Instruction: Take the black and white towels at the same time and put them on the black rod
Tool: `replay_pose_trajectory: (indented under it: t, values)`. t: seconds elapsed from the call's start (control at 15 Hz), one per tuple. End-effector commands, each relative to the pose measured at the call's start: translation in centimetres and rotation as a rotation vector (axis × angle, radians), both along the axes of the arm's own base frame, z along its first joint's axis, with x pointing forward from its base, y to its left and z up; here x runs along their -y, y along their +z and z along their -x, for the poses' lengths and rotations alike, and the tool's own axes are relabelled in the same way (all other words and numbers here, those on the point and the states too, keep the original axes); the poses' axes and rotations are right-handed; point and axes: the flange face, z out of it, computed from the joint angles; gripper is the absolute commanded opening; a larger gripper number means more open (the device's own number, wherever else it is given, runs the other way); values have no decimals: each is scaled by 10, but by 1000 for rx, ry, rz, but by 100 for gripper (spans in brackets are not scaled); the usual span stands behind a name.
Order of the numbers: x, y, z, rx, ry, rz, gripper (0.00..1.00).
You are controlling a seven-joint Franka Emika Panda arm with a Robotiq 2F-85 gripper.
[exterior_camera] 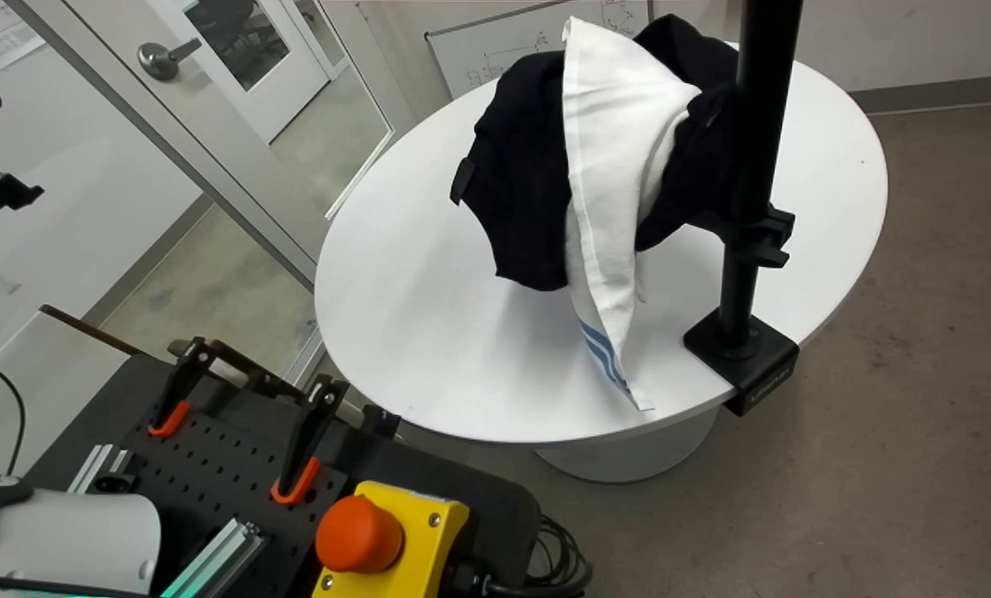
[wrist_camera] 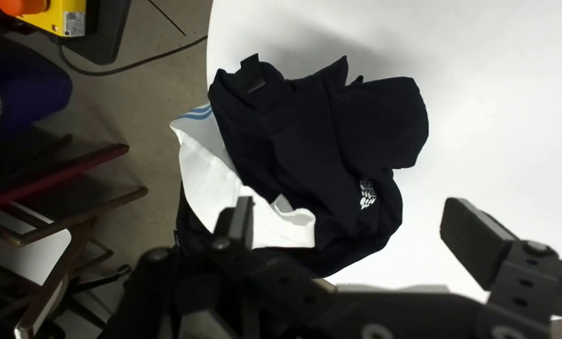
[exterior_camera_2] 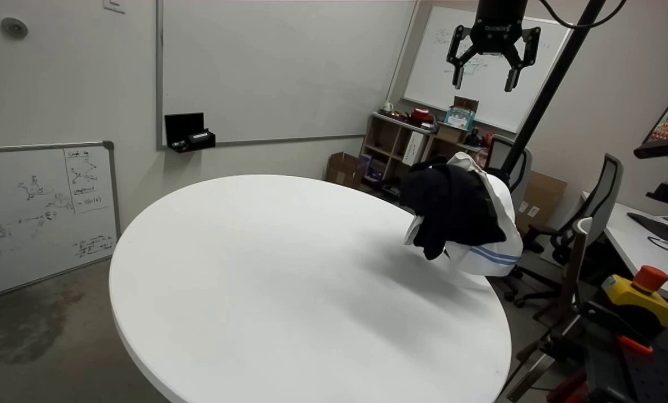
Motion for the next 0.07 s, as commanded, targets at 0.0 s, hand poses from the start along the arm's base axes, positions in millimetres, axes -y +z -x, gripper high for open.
replay_pose_trajectory:
  t: [0.0]
  values:
    - [0,0,0,-1,0,0,100]
